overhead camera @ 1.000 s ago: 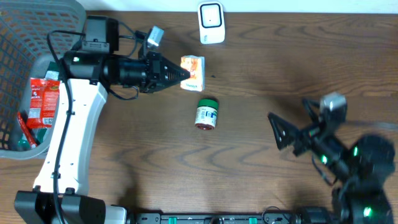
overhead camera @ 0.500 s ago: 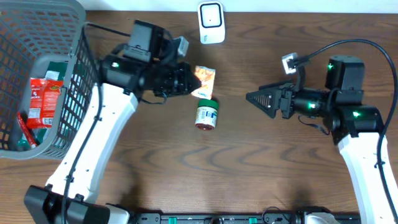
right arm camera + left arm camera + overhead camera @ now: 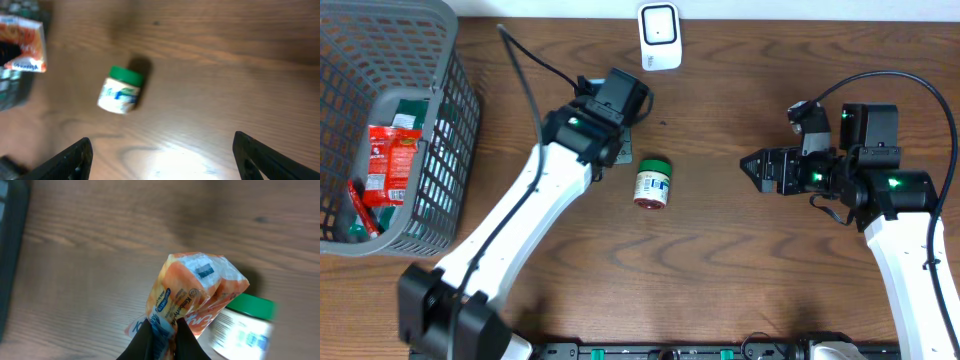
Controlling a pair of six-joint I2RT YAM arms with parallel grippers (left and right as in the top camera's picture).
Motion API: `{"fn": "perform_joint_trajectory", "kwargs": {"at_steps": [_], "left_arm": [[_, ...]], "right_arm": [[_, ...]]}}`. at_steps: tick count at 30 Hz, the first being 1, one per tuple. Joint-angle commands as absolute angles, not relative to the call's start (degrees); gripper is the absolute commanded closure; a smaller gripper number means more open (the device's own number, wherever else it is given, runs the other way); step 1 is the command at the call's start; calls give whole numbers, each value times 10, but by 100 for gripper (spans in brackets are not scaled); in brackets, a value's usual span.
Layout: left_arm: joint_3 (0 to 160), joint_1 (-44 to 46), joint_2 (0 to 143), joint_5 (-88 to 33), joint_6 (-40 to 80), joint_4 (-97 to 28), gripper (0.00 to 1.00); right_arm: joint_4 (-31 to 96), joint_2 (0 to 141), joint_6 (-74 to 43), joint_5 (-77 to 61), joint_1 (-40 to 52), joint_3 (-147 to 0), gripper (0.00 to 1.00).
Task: Scan the item barcode
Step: 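Carry the orange box with the left gripper and place it left of the jar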
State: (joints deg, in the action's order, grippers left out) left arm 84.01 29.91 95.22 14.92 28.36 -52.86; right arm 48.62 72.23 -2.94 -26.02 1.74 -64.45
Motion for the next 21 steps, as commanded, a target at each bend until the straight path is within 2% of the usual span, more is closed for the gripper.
{"fn": "perform_joint_trajectory", "kwargs": {"at_steps": [1,7,21], "left_arm": [[832,300,1004,208,312,-527,93],[831,300,1080,264,363,-523,93],[830,303,1187,261,363,-481,91]], "right_arm": [[484,736,-27,-214,15,-648,16],[484,792,-27,-215,15,-648,16],[474,836,-27,-215,15,-648,16]]}}
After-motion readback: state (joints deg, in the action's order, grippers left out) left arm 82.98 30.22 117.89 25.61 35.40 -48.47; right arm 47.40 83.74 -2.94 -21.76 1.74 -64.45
